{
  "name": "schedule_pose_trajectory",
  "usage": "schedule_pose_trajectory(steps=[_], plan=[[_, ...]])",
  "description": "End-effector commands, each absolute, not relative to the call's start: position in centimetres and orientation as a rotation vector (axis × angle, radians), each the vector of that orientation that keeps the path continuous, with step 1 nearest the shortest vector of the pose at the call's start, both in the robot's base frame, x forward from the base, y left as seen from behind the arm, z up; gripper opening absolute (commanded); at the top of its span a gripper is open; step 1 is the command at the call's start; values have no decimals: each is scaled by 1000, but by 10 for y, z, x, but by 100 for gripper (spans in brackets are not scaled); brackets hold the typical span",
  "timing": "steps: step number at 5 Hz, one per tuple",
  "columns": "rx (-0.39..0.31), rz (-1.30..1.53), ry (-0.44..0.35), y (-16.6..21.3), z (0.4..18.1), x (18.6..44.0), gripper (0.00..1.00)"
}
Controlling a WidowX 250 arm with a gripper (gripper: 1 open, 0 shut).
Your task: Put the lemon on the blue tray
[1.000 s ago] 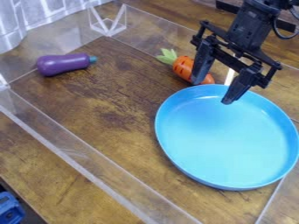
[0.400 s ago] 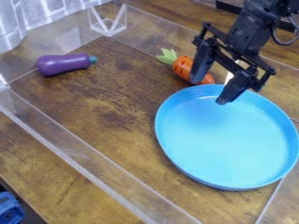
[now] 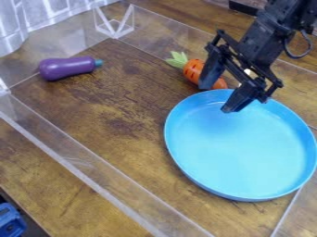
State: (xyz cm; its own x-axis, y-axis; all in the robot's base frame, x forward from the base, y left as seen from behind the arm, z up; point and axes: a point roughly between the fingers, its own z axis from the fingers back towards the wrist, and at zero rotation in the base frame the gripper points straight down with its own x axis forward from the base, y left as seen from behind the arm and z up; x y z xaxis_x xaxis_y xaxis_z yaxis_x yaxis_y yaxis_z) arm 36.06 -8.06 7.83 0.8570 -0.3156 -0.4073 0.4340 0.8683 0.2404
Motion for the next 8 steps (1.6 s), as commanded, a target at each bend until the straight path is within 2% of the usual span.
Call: schedule_pose_trajectory(steps=[1,8], plan=[[348,-426,318,-68,96,373,100],[401,-466,377,-33,69,402,100]])
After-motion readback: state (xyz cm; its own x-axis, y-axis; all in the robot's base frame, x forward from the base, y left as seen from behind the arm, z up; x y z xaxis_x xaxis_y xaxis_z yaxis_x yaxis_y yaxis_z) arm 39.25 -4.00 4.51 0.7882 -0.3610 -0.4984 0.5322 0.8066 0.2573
